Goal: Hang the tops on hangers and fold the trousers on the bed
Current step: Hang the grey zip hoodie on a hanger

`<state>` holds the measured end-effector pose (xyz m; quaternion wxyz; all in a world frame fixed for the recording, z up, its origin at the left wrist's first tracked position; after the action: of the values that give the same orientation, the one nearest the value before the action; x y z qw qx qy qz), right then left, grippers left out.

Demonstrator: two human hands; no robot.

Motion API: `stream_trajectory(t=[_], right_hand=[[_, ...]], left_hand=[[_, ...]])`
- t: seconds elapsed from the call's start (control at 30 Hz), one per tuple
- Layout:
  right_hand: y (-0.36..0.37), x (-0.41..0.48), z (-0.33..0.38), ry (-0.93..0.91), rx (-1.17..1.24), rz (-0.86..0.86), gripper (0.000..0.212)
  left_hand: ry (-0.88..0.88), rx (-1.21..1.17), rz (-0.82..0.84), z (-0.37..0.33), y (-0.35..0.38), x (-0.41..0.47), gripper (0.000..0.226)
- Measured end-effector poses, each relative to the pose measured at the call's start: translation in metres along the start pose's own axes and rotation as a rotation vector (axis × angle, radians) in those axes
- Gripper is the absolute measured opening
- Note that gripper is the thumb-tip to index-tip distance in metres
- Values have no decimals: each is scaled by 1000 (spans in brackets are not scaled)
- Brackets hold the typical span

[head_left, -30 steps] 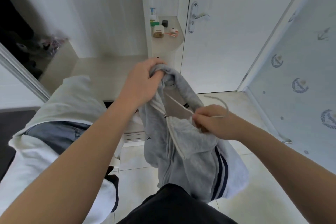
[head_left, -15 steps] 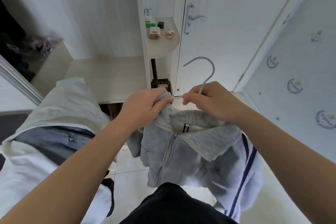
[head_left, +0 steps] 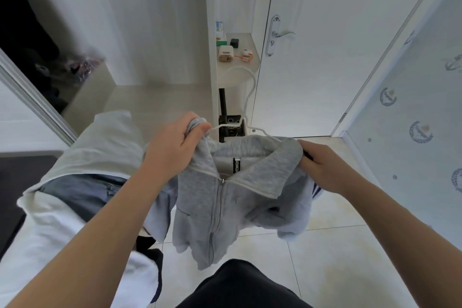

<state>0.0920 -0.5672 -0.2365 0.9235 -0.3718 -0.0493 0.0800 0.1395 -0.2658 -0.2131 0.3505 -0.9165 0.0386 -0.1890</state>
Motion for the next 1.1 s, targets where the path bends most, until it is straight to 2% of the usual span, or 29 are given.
stream_trajectory(t=[0.07, 0.13, 0.2, 0.27, 0.37, 0.43, 0.57, 0.63, 0.7, 0.8, 0.87, 0.97, 1.1], right_hand=[[0, 4, 6, -10, 37, -26, 26], [-4, 10, 12, -34, 61, -66, 25], [-8, 17, 21, -59, 107, -81, 18], [-11, 22, 30, -85, 174, -70, 9], [-15, 26, 49, -139, 198, -75, 29], [-15, 31, 61, -166, 129, -69, 30], [-17, 43, 89, -204, -107, 26, 13], [-29, 49, 111, -233, -96, 50, 22], [-41, 54, 137, -252, -19, 37, 31], [-58, 66, 165, -236, 194, -89, 22], [-65, 74, 178, -224, 316, -171, 24], [-70, 85, 204, -206, 427, -246, 37], [-78, 100, 243, -184, 502, -344, 32]], left_hand=[[-41, -86, -43, 4, -5, 0, 10], [-18, -88, -65, 8, -13, 2, 21], [31, 20, -47, 10, -22, 5, 22], [47, 105, -51, 9, -29, 9, 40], [-38, 109, -198, 11, -43, 17, 55], [-80, 115, -290, 11, -54, 22, 57], [-56, 131, -377, 2, -78, 41, 53], [-1, 79, -387, -4, -92, 58, 49], [75, 30, -389, -11, -107, 80, 43], [153, -65, -346, -27, -129, 115, 26], [177, -96, -313, -35, -142, 133, 19], [196, -84, -296, -42, -166, 148, 26], [247, -110, -251, -56, -196, 146, 34]])
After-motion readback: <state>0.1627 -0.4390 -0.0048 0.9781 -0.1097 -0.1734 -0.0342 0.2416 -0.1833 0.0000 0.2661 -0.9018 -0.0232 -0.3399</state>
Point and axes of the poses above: each hand's wrist, its own x-axis towards the middle knuckle, its own y-axis out of the palm, z = x × y, the point moved 4 cm from there along x, towards the middle knuckle, and after that the axes turned 1 degree about -y, right-handed, at the moved point
